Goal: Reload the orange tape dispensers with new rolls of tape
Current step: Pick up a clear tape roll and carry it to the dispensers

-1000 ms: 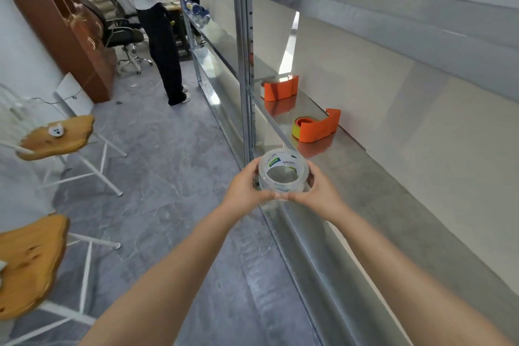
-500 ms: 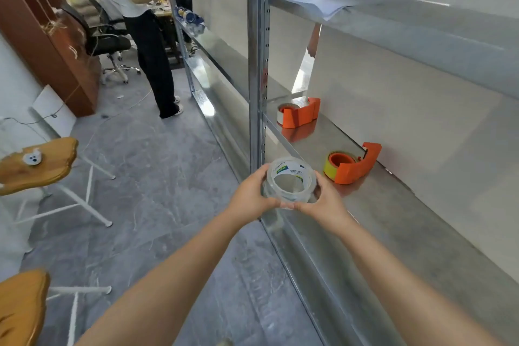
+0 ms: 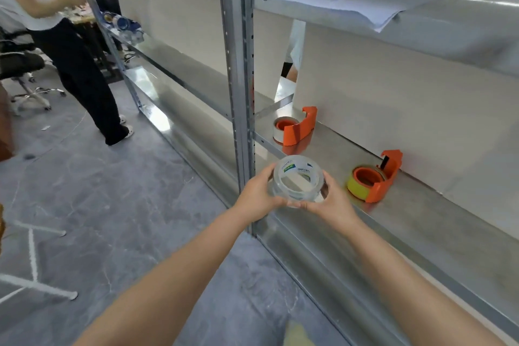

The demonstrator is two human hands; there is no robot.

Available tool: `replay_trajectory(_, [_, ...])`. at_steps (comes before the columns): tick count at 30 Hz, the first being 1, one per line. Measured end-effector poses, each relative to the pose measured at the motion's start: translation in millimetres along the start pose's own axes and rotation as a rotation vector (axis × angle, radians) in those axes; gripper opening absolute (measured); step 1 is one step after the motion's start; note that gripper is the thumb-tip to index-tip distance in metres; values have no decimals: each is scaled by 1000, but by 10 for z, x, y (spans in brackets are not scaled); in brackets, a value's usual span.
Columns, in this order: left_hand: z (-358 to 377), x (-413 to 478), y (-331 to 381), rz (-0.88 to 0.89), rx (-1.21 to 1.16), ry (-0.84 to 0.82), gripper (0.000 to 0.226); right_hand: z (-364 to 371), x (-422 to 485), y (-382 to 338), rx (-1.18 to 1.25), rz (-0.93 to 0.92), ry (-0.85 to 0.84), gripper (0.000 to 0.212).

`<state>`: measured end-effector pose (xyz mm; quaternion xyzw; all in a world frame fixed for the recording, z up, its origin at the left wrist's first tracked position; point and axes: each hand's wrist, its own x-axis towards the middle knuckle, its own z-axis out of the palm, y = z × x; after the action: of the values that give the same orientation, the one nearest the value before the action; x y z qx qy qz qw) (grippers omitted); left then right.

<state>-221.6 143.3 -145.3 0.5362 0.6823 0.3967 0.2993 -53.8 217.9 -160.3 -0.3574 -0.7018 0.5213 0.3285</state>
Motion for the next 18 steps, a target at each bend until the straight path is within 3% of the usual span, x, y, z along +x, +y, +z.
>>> replay_trajectory(18, [75,1649,-254,103,-17,-296,91,-114,1021,291,-132,125,411,71])
